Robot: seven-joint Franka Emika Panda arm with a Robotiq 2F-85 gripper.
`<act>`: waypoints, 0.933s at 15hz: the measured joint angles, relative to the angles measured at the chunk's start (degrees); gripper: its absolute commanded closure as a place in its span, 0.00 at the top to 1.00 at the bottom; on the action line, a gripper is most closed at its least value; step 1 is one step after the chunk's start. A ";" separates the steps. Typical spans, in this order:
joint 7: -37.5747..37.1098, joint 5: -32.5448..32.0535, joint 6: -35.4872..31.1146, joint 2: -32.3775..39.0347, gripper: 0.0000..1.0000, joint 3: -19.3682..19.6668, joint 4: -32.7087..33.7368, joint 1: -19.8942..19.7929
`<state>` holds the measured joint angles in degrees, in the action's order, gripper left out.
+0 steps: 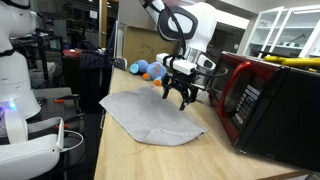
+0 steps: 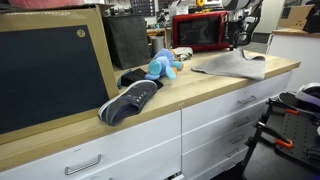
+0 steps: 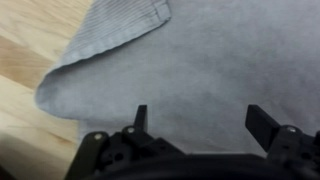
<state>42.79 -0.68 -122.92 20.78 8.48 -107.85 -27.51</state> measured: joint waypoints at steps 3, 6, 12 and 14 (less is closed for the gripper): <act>2.36 0.18 0.90 -4.09 0.74 -0.67 -6.33 2.88; 3.28 0.18 -0.97 -9.09 0.51 -1.19 -14.17 6.68; 3.28 2.17 -13.43 -19.17 0.05 -2.21 -30.93 13.80; 3.27 1.79 -16.51 -21.12 0.00 -2.19 -34.98 15.06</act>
<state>46.06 1.11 -139.43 -0.34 6.30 -142.83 -12.45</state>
